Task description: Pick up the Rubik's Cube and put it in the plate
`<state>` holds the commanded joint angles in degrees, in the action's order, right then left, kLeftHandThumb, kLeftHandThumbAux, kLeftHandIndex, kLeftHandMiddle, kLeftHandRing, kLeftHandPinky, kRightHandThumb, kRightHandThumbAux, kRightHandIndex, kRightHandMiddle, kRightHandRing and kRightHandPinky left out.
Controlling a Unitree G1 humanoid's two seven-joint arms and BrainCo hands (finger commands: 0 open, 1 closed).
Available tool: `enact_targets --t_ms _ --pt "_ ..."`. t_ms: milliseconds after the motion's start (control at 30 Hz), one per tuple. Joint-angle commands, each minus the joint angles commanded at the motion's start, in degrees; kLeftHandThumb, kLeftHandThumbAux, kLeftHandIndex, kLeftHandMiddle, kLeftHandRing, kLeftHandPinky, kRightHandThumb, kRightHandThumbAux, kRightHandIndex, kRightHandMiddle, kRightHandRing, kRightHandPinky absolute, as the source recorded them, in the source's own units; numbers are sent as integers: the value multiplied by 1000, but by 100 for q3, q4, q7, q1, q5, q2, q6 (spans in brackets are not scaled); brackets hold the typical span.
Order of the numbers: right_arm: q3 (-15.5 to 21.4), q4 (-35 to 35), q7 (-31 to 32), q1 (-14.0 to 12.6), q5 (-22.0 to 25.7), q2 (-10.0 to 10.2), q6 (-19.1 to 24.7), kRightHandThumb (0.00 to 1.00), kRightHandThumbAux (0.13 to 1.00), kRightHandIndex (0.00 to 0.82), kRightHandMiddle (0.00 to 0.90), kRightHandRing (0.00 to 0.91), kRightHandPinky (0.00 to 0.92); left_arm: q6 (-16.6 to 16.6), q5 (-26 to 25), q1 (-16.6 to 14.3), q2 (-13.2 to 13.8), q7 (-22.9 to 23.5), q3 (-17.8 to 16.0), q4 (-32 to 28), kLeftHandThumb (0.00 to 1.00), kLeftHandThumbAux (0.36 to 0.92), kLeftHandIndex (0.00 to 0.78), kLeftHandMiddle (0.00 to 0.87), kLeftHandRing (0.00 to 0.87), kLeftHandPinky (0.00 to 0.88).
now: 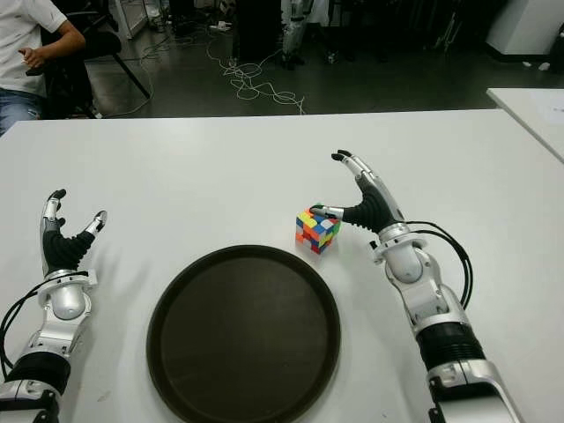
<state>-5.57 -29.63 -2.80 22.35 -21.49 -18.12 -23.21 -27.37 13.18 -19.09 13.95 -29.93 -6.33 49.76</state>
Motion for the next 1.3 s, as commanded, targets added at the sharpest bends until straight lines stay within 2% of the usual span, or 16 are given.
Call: enact_targets --t_ms 233,400,700,933,1133,1300 --pt "-38 5 -5 15 -30 -21 2 0 513 65 0 0 5 -11 -33 -5 -7 15 0 0 0 692 1 0 0 53" --pt "-74 -55 -36 59 -85 -53 21 0 503 82 0 0 17 29 -10 -4 -23 -33 10 -7 0 658 6 0 0 33" --pt "-149 -114 0 133 -120 -88 11 0 496 65 0 0 31 56 39 1 -31 -133 55 -37 0 657 11 3 0 35" --pt "-312 130 -127 159 -450 -64 309 0 522 11 0 0 27 77 28 37 -57 -123 60 -109 0 669 6 0 0 32" --pt "-423 240 -134 194 -612 -45 533 0 580 1 0 0 26 112 26 30 -85 -165 52 -111 0 666 1 0 0 40" --pt "-517 351 -13 241 -668 -33 741 0 591 0 0 0 25 127 37 30 -97 -202 62 -130 0 652 5 8 0 40"
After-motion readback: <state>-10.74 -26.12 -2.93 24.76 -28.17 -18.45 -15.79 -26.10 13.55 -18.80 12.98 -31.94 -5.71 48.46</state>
